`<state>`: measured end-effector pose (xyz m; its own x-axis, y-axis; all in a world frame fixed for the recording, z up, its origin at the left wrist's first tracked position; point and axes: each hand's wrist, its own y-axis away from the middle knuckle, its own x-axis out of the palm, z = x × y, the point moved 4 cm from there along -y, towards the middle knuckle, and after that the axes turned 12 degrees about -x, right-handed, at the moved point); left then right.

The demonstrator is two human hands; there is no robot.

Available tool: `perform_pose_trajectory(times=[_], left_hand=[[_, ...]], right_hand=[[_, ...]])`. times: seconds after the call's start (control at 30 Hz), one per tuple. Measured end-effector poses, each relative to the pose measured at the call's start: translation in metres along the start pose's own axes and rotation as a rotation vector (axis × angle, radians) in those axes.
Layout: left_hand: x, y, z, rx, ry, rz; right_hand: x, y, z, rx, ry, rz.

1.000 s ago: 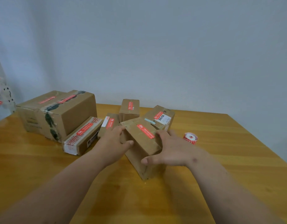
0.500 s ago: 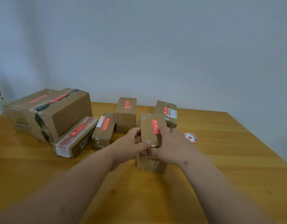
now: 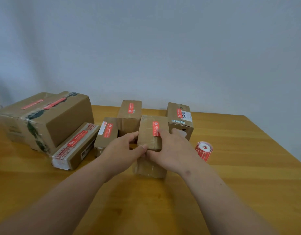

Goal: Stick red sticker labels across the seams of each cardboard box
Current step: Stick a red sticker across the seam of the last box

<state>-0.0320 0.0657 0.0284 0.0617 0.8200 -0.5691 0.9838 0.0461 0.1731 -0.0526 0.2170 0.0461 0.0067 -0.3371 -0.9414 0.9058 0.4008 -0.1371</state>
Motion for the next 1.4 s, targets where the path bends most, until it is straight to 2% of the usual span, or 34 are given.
perform_pose_trajectory(times=[0.23,0.37,0.43,0.57,0.73,0.8,0.9,1.1,1.3,1.4], left_hand=[[0.003,-0.017,0.001,-0.019,0.012,-0.003],[0.008,-0.032,-0.002,-0.015,-0.022,-0.119],[0.012,-0.035,0.001,-0.051,0.025,-0.138],[0.019,-0.037,0.007,-0.105,0.246,-0.025],[0.022,-0.038,0.006,-0.159,0.439,0.201],[0.021,-0.04,0.007,-0.164,0.421,0.211],[0.011,-0.042,0.014,-0.117,0.269,0.107],[-0.025,-0.03,0.033,-0.027,-0.158,-0.31],[-0.071,-0.008,0.062,-0.146,-0.485,-0.52],[-0.084,0.006,0.08,-0.234,-0.588,-0.563]], right_hand=[[0.014,-0.02,-0.015,0.021,0.004,0.01],[0.016,-0.027,-0.024,0.101,0.064,-0.129],[0.013,-0.025,-0.02,0.08,0.126,-0.24],[0.016,-0.021,-0.004,-0.022,0.08,-0.359],[0.023,-0.037,-0.009,0.055,-0.109,-0.355],[0.027,-0.043,-0.012,0.054,-0.172,-0.303],[0.037,-0.044,-0.012,0.036,-0.166,-0.191],[0.056,-0.043,0.006,-0.034,-0.097,-0.049],[0.07,-0.041,0.04,-0.143,-0.058,0.061],[0.075,-0.04,0.057,-0.191,-0.038,0.076]])
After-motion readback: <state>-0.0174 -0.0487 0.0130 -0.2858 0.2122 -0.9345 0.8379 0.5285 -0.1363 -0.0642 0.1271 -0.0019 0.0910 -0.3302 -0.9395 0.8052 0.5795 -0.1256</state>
